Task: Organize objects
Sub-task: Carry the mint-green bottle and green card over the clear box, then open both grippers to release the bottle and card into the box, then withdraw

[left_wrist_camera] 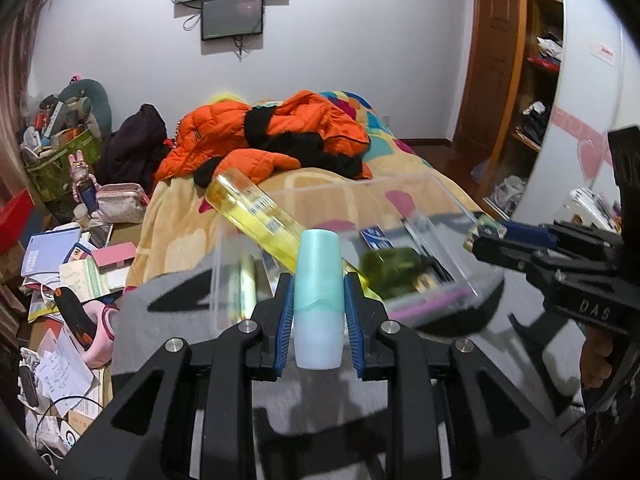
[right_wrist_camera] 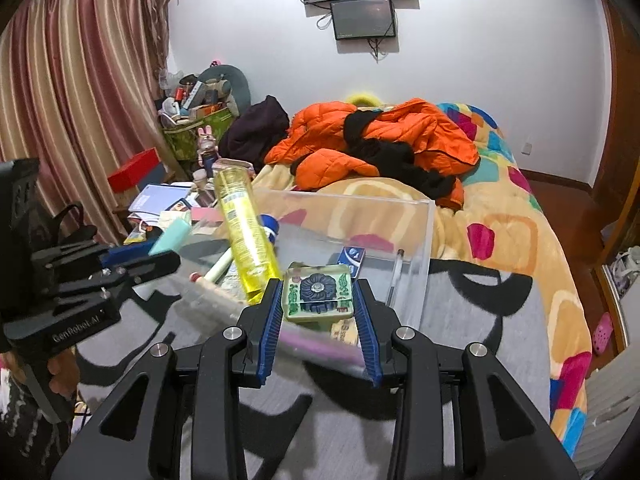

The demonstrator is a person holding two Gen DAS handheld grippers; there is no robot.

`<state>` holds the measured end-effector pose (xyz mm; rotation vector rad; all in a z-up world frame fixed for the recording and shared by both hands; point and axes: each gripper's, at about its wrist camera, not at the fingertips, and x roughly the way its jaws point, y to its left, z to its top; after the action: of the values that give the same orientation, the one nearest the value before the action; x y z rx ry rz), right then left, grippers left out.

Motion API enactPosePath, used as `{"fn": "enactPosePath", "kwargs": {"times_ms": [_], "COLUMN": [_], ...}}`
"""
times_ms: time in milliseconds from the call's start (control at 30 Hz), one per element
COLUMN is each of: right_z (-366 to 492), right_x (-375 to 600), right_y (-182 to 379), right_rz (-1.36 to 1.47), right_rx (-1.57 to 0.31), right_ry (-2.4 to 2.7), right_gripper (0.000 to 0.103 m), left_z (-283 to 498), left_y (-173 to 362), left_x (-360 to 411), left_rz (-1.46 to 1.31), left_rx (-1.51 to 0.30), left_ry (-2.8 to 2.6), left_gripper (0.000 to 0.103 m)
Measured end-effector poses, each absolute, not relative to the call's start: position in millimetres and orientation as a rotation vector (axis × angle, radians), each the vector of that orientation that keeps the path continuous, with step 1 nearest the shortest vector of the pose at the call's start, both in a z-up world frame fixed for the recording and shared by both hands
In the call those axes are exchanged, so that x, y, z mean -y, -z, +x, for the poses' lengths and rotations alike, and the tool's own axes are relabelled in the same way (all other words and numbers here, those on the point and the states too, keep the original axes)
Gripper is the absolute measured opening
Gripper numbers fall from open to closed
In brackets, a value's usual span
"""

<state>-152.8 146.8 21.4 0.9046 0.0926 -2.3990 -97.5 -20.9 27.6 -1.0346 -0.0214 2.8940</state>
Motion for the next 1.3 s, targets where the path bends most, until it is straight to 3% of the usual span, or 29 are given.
{"fn": "enactPosePath", "kwargs": {"times_ms": [667, 900, 1300], "right_z": [-175.7, -169.0, -139.9], "right_x": [-131.0, -132.4, -146.7], "right_y": [10.9, 2.6, -23.3], "right_rz": [1.013, 1.000, 0.919], "right_rx": [-0.147, -0.127, -0.097], "right_ry": [2.384, 2.357, 2.354], "right_gripper": [0.032, 0.039, 0.055], "left_z": [-158.2, -148.1, -114.5], "left_y": [17.8, 11.6, -13.2], "left_x": [38.8, 36.6, 18.2], "left_rz": [-1.225, -1.204, -1.087], "left_rx": [0.102, 0.110, 0.052], "left_ry": [-2.888, -2.884, -2.905], "left_gripper": [0.025, 0.042, 0.061]}}
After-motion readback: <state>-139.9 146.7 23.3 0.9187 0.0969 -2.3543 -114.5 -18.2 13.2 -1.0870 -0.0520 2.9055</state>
